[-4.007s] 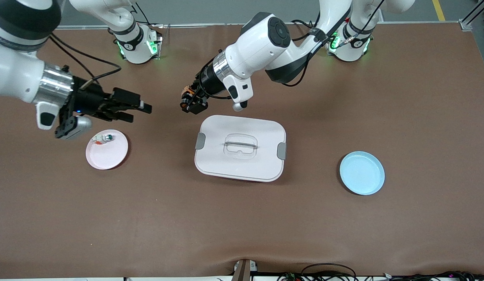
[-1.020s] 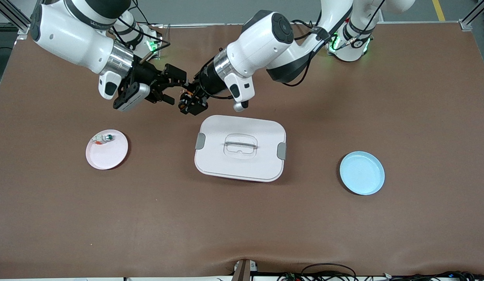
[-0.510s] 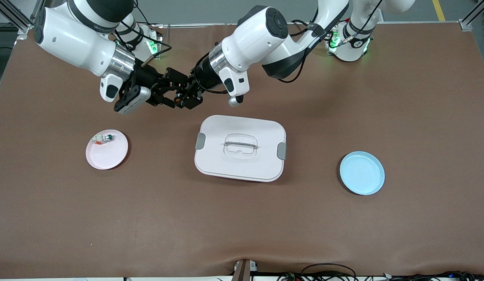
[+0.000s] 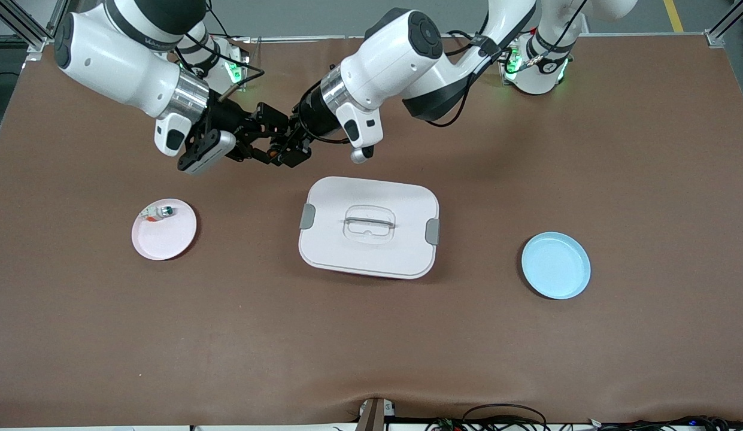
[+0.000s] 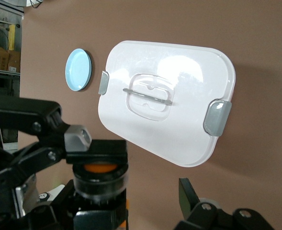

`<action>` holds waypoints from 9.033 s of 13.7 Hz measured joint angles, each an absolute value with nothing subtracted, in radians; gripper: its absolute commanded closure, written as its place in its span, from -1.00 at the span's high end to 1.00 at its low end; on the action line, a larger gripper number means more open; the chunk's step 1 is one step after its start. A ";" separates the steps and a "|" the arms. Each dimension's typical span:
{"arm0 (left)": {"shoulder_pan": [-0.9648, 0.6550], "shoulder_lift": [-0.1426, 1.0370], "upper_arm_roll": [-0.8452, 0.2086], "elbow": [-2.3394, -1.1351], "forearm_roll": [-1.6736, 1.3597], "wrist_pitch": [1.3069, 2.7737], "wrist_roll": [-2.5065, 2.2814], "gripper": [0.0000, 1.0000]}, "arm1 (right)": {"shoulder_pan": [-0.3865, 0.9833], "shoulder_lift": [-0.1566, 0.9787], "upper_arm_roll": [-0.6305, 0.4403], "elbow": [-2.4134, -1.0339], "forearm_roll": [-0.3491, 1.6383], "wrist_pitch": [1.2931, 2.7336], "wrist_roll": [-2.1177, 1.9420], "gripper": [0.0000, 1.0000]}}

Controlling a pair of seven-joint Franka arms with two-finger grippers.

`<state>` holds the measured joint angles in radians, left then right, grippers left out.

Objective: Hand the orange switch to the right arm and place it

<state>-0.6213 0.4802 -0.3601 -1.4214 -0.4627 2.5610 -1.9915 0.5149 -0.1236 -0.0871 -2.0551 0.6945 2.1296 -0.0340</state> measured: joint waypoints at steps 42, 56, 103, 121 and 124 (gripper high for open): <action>-0.374 0.448 -0.348 -1.560 -0.274 2.440 -1.961 1.00 | 0.115 -0.055 -0.115 -2.093 0.241 2.034 -1.095 -1.00; -0.067 0.154 -0.346 -1.969 -0.144 2.422 -0.971 1.00 | 0.011 0.038 -0.114 -2.286 -0.173 2.412 -1.366 -1.00; -0.063 0.017 0.016 -1.615 -0.035 1.813 -0.146 1.00 | -0.010 0.238 -0.093 -2.243 -0.159 2.401 -0.993 1.00; -0.037 0.029 0.010 -1.588 -0.033 1.728 -0.147 1.00 | 0.075 0.025 -0.082 -1.832 -0.041 1.711 -0.278 1.00; -0.039 0.029 0.007 -1.583 -0.033 1.702 -0.120 1.00 | 0.075 0.027 -0.082 -1.746 -0.039 1.647 -0.229 1.00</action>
<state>-0.0388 0.0287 0.0071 -1.5828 -0.0333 1.7024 -0.1205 0.0752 0.0266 -0.0820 -1.7460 -0.0392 1.6466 -0.2293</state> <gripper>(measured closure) 0.000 0.000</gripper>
